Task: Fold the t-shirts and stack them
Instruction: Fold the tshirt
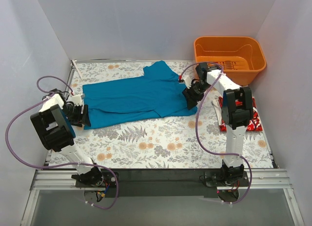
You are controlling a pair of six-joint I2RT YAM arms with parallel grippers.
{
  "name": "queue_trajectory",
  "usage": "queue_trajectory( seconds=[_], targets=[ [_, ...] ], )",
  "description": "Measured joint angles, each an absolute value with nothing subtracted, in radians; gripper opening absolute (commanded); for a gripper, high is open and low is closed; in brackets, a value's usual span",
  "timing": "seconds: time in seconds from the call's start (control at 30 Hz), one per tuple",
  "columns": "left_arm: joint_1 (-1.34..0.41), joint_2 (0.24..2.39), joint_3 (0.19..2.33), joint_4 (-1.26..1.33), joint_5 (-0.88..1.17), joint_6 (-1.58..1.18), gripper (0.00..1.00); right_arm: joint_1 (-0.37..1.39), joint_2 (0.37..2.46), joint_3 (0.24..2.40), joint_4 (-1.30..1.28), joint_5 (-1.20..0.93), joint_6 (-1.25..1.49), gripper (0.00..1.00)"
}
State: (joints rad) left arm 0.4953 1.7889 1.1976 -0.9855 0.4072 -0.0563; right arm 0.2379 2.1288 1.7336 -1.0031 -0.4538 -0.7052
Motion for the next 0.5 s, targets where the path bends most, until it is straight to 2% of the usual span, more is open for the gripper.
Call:
queue_trajectory(
  seconds=[0.07, 0.17, 0.3, 0.5],
  targets=[
    [0.495, 1.798, 1.198, -0.977, 0.406, -0.065, 0.59, 0.238, 2.129, 1.703, -0.991, -0.448, -0.705, 0.62],
    [0.495, 1.803, 1.197, -0.962, 0.406, -0.079, 0.58, 0.238, 2.135, 1.669, -0.989, -0.437, -0.707, 0.56],
    [0.495, 1.808, 1.194, -0.946, 0.406, -0.096, 0.55, 0.238, 2.137, 1.643, -0.975, -0.422, -0.712, 0.41],
    [0.495, 1.821, 1.190, -0.936, 0.407, -0.115, 0.45, 0.239, 2.137, 1.621, -0.963, -0.413, -0.724, 0.17]
  ],
)
